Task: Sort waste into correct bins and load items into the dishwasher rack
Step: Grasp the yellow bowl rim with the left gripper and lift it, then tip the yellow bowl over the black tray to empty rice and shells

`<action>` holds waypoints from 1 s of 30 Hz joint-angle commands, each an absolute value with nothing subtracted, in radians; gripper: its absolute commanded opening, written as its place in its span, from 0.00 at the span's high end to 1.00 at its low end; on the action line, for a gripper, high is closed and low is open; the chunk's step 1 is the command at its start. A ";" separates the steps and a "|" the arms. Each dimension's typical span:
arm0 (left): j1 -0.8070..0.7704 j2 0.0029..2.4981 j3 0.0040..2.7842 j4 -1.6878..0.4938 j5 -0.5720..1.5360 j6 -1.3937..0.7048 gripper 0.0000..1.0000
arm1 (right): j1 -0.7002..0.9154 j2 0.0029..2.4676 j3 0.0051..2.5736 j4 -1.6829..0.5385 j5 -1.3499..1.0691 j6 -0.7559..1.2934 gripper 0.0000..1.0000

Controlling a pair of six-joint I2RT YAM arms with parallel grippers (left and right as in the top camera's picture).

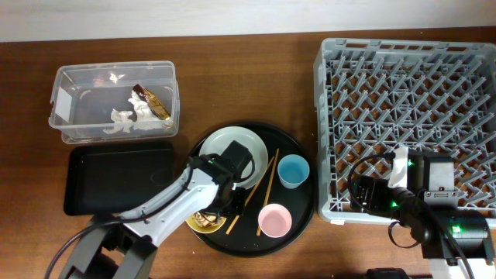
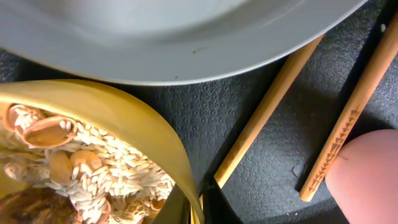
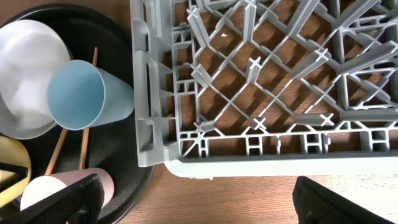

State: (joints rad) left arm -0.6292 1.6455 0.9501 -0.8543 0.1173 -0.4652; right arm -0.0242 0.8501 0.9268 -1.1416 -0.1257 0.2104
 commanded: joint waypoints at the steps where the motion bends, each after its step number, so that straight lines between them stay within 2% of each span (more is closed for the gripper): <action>1: -0.633 1.654 0.997 -0.901 0.122 -0.459 0.99 | -0.018 0.846 0.945 -1.142 -0.128 0.218 0.02; 5: -0.630 1.645 1.110 -1.021 -0.031 -0.459 0.99 | -0.018 0.846 0.945 -1.142 -0.128 0.218 0.02; 9: -0.618 1.607 1.218 -1.074 -0.096 -0.455 0.99 | -0.018 0.846 0.945 -1.142 -0.127 0.218 0.02; 12: -0.554 1.568 1.256 -1.090 -0.117 -0.453 0.99 | -0.018 0.846 0.945 -1.142 -0.127 0.218 0.02; 14: -0.455 1.540 1.258 -1.087 -0.088 -0.398 1.00 | -0.018 0.846 0.945 -1.142 -0.127 0.218 0.02; 16: -0.316 1.534 1.258 -1.069 0.030 -0.232 1.00 | -0.018 0.846 0.945 -1.142 -0.120 0.218 0.02; 21: 0.032 1.545 1.253 -1.028 0.398 0.031 1.00 | -0.018 0.846 0.945 -1.142 -0.120 0.218 0.02; 26: 0.333 1.580 1.211 -0.996 0.823 0.155 1.00 | -0.018 0.846 0.945 -1.142 -0.120 0.218 0.02; 28: 0.403 1.624 1.185 -0.999 0.966 0.214 1.00 | -0.018 0.846 0.945 -1.142 -0.120 0.218 0.02; 30: 0.454 1.681 1.159 -0.998 1.022 0.241 1.00 | -0.018 0.846 0.945 -1.142 -0.120 0.218 0.02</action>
